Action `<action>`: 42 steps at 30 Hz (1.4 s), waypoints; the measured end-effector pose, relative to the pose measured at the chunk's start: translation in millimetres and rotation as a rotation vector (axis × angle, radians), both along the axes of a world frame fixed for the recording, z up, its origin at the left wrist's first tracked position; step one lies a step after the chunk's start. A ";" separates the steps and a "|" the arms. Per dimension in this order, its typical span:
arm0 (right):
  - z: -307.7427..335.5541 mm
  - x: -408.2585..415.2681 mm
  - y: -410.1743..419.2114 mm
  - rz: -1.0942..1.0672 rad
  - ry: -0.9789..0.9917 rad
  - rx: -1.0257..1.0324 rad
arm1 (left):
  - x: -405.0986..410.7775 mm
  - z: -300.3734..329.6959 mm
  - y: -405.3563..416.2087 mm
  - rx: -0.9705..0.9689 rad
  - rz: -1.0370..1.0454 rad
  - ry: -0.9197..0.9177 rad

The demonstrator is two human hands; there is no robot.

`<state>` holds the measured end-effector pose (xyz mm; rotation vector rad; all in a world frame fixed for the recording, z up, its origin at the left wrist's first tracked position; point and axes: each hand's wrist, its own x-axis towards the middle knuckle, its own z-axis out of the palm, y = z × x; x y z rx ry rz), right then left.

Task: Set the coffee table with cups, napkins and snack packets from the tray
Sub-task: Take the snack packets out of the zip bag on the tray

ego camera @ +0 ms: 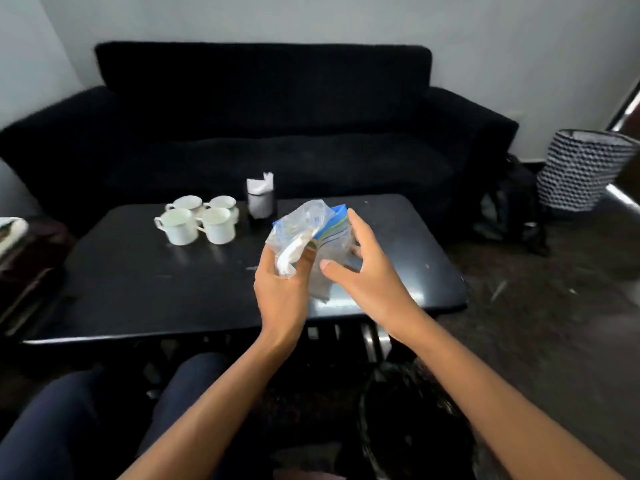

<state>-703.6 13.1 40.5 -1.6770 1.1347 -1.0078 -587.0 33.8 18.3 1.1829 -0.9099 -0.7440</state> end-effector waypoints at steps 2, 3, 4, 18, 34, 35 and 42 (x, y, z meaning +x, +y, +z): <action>-11.3 -25.7 7.4 -0.031 -0.016 0.021 | -22.7 -8.4 2.3 0.027 -0.096 -0.043; -17.8 -37.6 10.9 -0.047 -0.028 0.035 | -33.5 -12.3 3.8 0.037 -0.165 -0.060; -24.3 -49.4 15.8 -0.064 -0.044 0.054 | -43.9 -17.0 5.5 0.044 -0.246 -0.074; -167.5 -171.2 90.4 -0.424 -0.022 0.260 | -133.3 -126.3 32.1 0.485 -0.863 -0.446; -309.1 -150.7 106.1 -0.709 0.587 0.358 | -127.5 -246.3 35.4 0.894 -1.161 -1.109; -316.5 -148.2 106.3 -0.676 0.639 0.377 | -125.8 -248.1 35.5 0.919 -1.173 -1.122; -345.8 -144.1 94.8 -0.190 1.056 0.575 | -119.6 -257.7 41.5 0.990 -1.182 -1.154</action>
